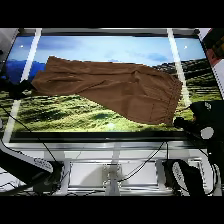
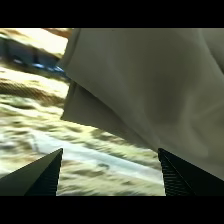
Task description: Fold the clothes and pants, and hang the long-sleeved shirts on hangers.
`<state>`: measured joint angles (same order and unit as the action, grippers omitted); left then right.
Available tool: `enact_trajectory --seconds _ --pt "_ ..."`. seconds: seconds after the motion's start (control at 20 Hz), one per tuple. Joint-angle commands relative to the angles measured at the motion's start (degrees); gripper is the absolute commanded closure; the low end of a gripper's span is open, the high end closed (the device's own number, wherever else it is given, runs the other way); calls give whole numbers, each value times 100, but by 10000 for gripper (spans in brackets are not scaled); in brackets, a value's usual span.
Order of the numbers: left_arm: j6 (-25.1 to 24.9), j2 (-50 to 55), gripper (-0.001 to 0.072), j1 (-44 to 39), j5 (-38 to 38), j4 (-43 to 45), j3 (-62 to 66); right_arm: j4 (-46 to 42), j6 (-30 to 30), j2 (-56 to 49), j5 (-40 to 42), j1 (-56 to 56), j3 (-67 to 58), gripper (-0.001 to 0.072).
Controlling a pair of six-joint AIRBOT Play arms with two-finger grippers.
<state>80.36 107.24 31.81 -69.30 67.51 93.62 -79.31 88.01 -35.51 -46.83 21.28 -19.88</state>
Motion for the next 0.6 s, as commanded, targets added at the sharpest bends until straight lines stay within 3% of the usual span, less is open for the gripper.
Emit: enact_trajectory --seconds 0.0,0.15,0.25,0.35,0.5,0.55 --pt "-22 192 7 7 483 -522 -295 0 2 2 20 -7 0 228" --pt "-22 295 21 -186 968 -518 -295 2 4 2 28 -7 0 229" --pt "-22 343 184 -284 1163 -514 -295 4 4 2 42 -7 0 229" --pt "-22 372 253 -358 1213 -503 -295 42 4 2 42 -7 0 228" --pt "-28 195 543 -376 1213 -501 -293 127 4 2 55 -7 0 229" --pt "-48 57 683 -363 1209 -501 -293 151 2 2 76 -7 0 235"
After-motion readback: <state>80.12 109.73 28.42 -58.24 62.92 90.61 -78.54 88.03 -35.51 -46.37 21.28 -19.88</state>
